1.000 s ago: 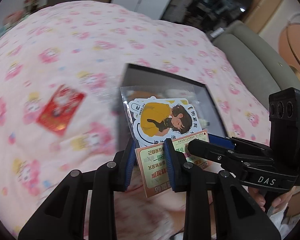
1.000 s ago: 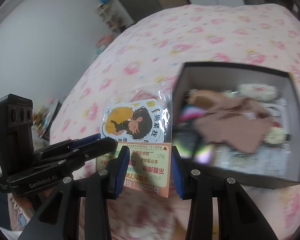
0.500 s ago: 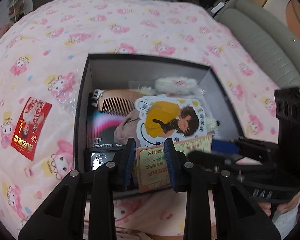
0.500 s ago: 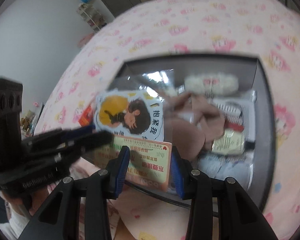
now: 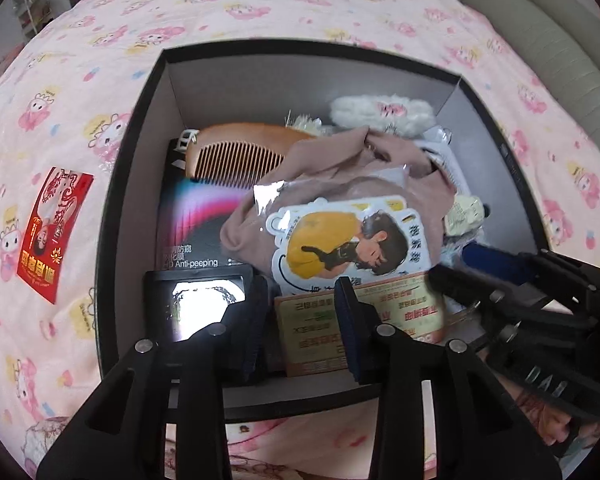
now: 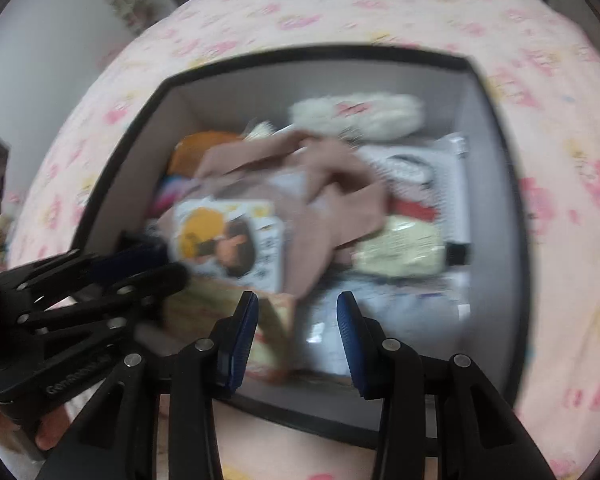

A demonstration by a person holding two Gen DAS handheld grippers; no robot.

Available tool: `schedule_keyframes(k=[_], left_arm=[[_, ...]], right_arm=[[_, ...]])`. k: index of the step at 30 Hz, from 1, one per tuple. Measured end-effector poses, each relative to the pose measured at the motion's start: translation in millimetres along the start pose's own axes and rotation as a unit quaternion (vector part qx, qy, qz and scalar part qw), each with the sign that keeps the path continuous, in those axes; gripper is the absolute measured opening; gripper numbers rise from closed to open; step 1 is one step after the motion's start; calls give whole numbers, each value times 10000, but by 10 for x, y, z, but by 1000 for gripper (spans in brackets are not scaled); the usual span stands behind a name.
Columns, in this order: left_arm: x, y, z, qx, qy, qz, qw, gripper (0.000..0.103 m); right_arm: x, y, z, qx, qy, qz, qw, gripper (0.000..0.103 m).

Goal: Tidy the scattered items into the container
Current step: 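Lift the cards and carry them over the black box, then lower the cards onto the beige cloth and open the left gripper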

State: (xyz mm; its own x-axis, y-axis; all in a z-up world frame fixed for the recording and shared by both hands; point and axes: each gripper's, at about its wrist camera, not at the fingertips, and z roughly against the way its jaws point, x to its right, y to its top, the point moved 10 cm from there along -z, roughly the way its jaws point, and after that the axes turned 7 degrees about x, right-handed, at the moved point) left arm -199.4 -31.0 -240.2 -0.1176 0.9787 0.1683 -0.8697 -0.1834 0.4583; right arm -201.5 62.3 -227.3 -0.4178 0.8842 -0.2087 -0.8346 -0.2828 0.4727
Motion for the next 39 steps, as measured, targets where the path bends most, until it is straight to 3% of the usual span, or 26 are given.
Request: schedule_keyframes(k=[4,8,14,21,25,30,35,39], left_arm=[[33,87,145,387,-237,172,9988,41],[114,75,82,239,-513,143,9983,41],[9,3,-60,-121,161,-142,9997,42],[112,72,144,228,-428,-11,9988,42],[76,-11,-7,-19,-174,-80,9998,41],[-35,-75,-73,-93,89,-84,9999,42],[-40,-85,-53,-90,115,-121,9998,42],[-19,-53,77,128,-113,-40,9998,42]], right_arm=[[14,138,167,445,37,-87,9990,38],[-41,114,49,298,28,75,9995,38],[130,46,-35,80,-542,336,9979,38],[69,103,54,286,-527,474,9971,38],[-20,37,-92,103,-500,640,9966,38],[55,8,-153,-117,-281,267,9992,47],[91,-15,-149,-197,-199,104,9996,48],[115,42,-32,98,-403,233,9989,48]])
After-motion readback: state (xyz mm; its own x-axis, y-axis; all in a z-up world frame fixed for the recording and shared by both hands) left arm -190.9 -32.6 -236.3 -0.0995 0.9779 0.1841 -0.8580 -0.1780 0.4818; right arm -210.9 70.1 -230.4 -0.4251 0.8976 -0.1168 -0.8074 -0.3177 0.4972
